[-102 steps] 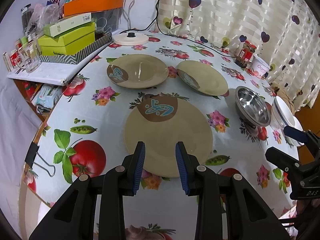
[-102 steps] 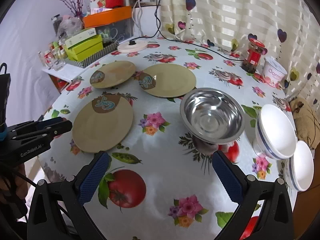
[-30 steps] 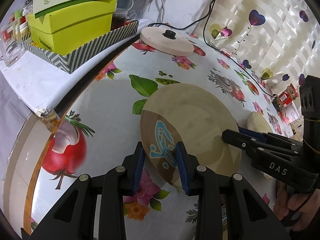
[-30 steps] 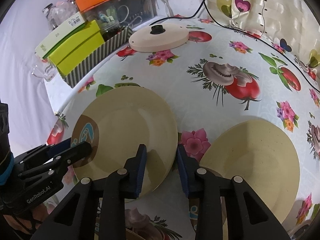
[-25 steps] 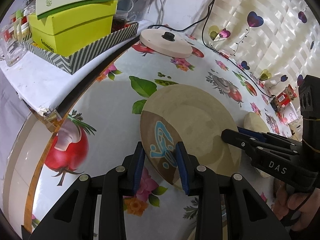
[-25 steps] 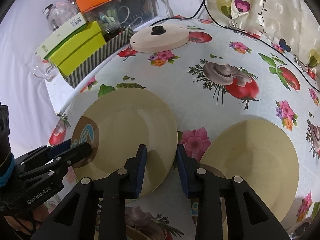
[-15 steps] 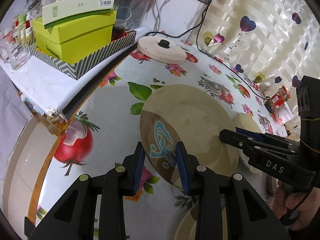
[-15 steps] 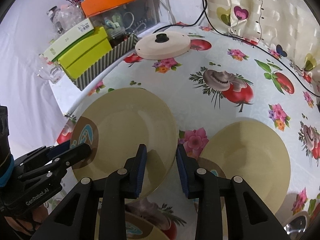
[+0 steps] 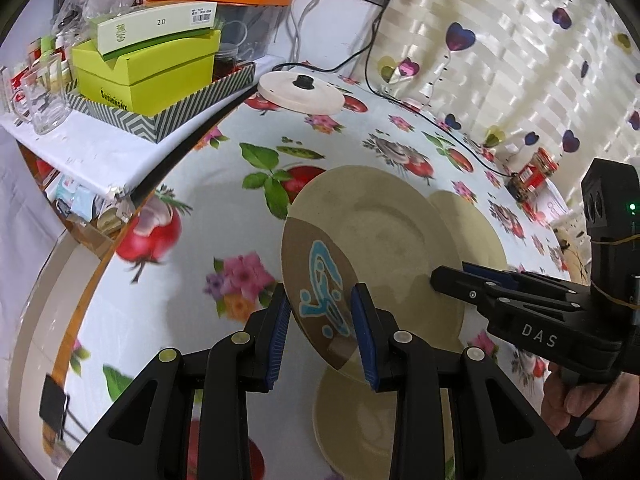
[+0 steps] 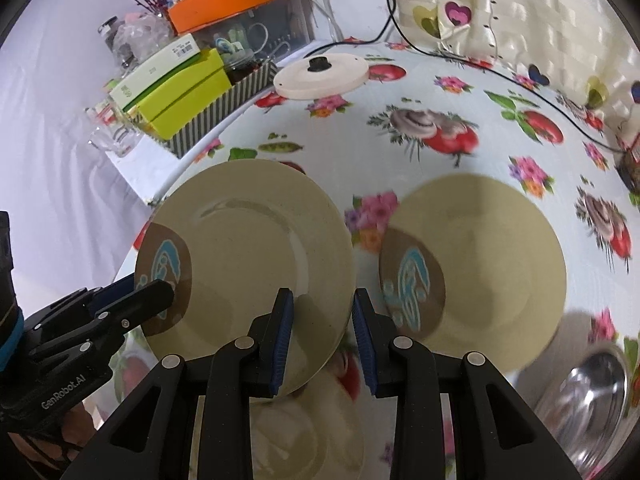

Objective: Organize plates and bowls

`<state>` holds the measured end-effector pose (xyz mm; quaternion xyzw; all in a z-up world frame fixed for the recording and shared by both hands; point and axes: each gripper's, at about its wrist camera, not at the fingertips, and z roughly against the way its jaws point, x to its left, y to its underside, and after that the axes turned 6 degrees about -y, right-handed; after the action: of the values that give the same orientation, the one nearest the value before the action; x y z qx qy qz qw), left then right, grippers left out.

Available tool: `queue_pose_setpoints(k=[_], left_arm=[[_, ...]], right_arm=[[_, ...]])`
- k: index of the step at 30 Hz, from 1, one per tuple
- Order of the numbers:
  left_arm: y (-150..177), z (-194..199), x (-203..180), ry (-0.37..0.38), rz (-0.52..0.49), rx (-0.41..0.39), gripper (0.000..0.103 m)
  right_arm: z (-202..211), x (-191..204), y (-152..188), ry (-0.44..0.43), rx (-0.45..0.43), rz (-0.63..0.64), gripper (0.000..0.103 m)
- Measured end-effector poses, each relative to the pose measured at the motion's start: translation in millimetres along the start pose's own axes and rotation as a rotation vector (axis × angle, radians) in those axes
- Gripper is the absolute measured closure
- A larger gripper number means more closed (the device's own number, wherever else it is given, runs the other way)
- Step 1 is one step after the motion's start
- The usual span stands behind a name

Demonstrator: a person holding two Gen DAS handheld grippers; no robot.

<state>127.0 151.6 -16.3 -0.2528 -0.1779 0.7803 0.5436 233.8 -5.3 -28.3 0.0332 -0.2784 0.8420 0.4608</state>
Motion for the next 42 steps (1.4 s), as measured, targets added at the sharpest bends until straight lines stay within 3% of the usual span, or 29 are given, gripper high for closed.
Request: queue_pose_setpoints(k=[22, 42], left_arm=[[81.1, 31.4, -23.8, 0.010, -0.039, 0.067, 0.070], [82.8, 16.3, -23.5, -0.004, -0.045, 0.094, 0.070]], right_arm=[[39.4, 4.6, 91.5, 0.023, 0.035, -0.029, 0.073], [26.6, 1.4, 98.2, 0.051, 0.054, -0.011, 0.072]])
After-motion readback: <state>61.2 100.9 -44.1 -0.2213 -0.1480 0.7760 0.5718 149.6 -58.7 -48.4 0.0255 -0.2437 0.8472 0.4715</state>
